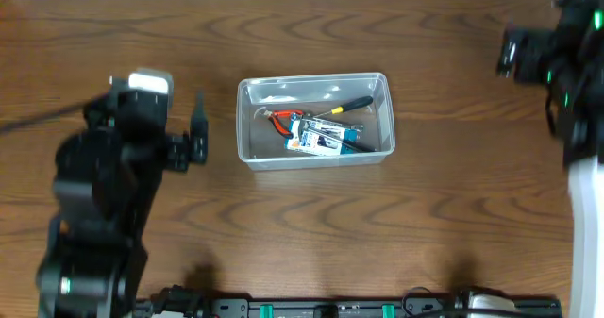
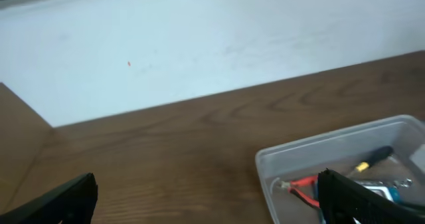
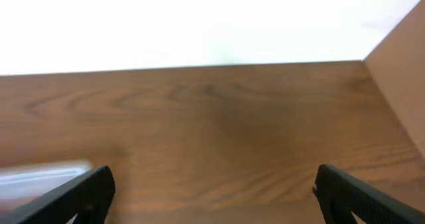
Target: Pack container
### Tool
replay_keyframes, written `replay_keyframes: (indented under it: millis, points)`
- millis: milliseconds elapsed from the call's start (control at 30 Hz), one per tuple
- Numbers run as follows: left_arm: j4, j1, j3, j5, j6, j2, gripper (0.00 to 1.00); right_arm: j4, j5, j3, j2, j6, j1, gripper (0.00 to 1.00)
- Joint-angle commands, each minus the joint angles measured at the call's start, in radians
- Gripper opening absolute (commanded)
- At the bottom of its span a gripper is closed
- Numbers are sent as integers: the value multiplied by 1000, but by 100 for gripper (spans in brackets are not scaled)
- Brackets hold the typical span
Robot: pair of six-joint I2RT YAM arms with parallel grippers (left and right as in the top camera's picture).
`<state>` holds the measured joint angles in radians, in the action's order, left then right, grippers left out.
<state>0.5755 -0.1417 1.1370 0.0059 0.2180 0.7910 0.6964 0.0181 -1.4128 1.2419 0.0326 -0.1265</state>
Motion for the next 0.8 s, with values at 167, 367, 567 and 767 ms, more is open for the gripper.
replay_keyframes:
  millis: [167,367,567,767]
  points:
    - [70,-33,-226,-26,16,-367,98,48,-22,492,-508,77,137,99]
    - [125,-33,-290,-139,7,-567,98,121,-18,673,-724,76,174,99]
    - [173,-34,-296,-149,6,-599,98,266,-3,696,-761,69,174,99]
    - [175,-34,-296,-149,6,-599,98,374,-3,696,-760,69,174,99]
